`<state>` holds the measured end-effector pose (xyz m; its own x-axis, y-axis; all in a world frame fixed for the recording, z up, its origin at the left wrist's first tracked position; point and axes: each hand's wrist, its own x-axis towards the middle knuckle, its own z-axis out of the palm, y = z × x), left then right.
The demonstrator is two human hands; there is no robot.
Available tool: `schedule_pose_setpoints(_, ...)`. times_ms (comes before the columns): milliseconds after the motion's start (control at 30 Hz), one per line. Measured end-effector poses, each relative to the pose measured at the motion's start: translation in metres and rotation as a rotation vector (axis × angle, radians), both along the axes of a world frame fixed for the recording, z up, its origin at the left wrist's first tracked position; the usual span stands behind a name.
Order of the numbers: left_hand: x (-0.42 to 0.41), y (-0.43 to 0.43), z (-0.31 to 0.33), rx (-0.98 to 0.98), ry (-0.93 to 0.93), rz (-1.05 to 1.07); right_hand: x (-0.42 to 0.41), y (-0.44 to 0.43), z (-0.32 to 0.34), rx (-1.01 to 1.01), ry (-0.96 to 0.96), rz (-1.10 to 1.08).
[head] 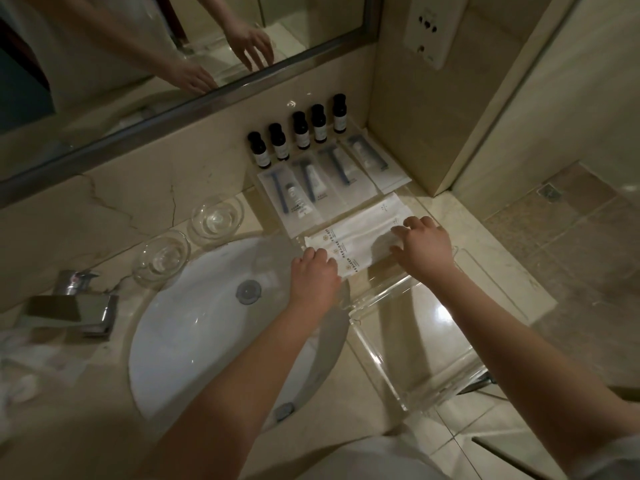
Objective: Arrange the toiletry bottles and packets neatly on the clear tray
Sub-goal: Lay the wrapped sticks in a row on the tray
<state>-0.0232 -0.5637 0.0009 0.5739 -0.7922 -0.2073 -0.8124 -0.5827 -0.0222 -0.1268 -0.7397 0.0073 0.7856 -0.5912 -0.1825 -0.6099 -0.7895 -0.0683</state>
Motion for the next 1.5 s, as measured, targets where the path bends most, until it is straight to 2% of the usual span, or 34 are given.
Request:
schedule_pose_setpoints(200,0.013,0.040,0.022,-0.175,-0.010,0.073,0.002,0.046,0.027,-0.005,-0.084,0.132)
schedule_pose_setpoints(567,0.005,0.217,0.051,-0.141,0.037,0.381,0.018,0.214,0.049,0.062,-0.145,0.418)
schedule_pose_setpoints(733,-0.009,0.316,0.040,-0.173,0.099,0.604,0.035,0.305,0.045,0.141,-0.133,0.593)
schedule_pose_setpoints(1133,-0.023,0.533,0.024,-0.032,0.135,1.277,0.083,0.494,0.027,0.211,0.016,0.979)
schedule_pose_setpoints(1300,-0.039,0.572,0.011,-0.101,0.240,1.456,0.095,0.544,0.024,0.202,0.067,1.060)
schedule_pose_setpoints(1500,-0.040,0.578,0.001,-0.184,0.301,1.450,0.096,0.570,0.014,0.239,0.100,1.057)
